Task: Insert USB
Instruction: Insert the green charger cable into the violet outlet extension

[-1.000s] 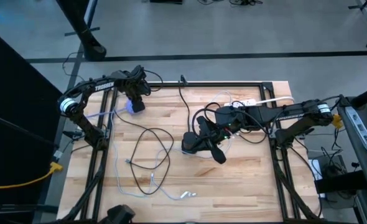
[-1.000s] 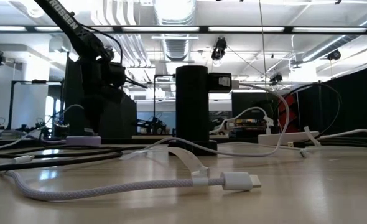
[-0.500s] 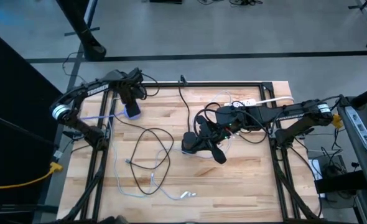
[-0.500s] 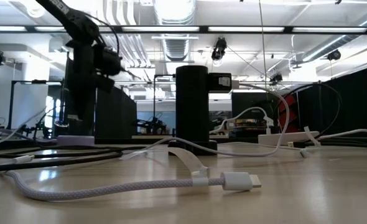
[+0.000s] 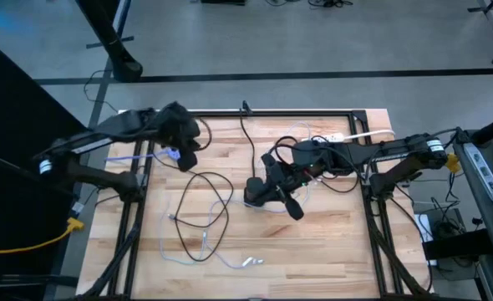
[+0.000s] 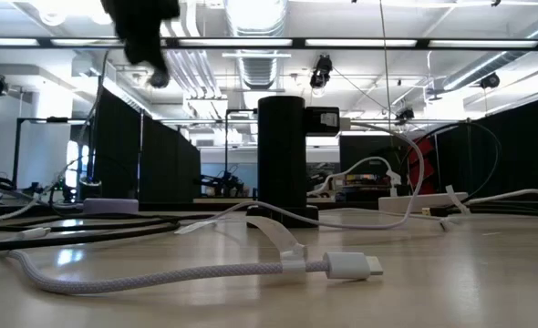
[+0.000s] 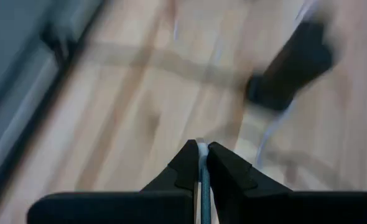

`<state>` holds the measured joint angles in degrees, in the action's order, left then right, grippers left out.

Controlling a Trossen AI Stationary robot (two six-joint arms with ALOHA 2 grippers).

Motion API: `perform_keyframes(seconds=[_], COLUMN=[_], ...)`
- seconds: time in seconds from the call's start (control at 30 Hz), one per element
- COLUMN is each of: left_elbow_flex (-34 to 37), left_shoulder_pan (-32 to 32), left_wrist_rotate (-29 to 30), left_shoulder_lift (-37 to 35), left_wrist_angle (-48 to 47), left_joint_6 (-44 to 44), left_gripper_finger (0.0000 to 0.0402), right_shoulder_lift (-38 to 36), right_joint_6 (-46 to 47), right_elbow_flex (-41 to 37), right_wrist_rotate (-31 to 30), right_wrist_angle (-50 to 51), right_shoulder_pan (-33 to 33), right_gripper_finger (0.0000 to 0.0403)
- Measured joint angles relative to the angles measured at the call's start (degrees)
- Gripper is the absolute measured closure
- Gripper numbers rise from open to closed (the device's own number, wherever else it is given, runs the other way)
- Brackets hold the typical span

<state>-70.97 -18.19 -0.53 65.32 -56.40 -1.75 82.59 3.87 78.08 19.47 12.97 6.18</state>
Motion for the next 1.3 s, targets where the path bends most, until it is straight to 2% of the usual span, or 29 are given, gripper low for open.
perform_keyframes(seconds=[0.13,0.2,0.27,0.4,0.47,0.53,0.63,0.73,0.8,1.0,1.3], left_elbow_flex=[-7.32,-10.87,-13.96,-18.42,-19.41,-19.98,-20.18,-20.18,-20.18,-20.18,-20.18], left_shoulder_pan=[11.56,16.84,21.23,27.58,29.77,31.19,32.3,32.71,32.89,32.89,32.89], left_wrist_rotate=[11.97,18.6,22.12,22.49,22.49,22.49,22.53,22.54,22.53,22.54,22.7], left_shoulder_lift=[-1.0,-0.5,0.24,2.37,3.23,3.94,4.73,5.79,6.35,7.9,8.92], left_wrist_angle=[6.07,9.22,12.27,16.42,17.38,18.01,18.27,19.92,21.02,21.84,21.97], left_joint_6=[-1.91,-0.2,3.55,15.16,22.3,30.39,47.03,58.41,62.55,76.22,83.79], left_gripper_finger=[0.0389,0.0389,0.0389,0.0389,0.0389,0.0389,0.0389,0.0389,0.0389,0.0389,0.0389], right_shoulder_lift=[0.0,0.0,0.0,-0.02,0.02,0.02,0.02,0.02,0.03,0.59,1.91], right_joint_6=[-0.18,-0.16,-0.04,3.59,8.8,17.68,31.72,46.61,52.59,61.8,66.94], right_elbow_flex=[0.02,0.04,0.07,0.07,0.07,0.13,0.17,0.17,0.17,0.17,0.17], right_wrist_rotate=[0.0,-0.01,-0.03,-0.03,-0.04,-0.78,-1.94,-1.99,-2.16,-8.1,-9.73], right_wrist_angle=[-3.27,-5.43,-7.74,-13.62,-18.52,-23.54,-28.24,-28.09,-26.5,-25.22,-25.25], right_shoulder_pan=[-0.57,-0.76,-0.87,-0.97,-1.25,-1.93,-3.51,-4.73,-4.86,-4.91,-5.08], right_gripper_finger=[0.0389,0.0389,0.0389,0.0389,0.0389,0.0389,0.0389,0.0389,0.0389,0.0389,0.0389])
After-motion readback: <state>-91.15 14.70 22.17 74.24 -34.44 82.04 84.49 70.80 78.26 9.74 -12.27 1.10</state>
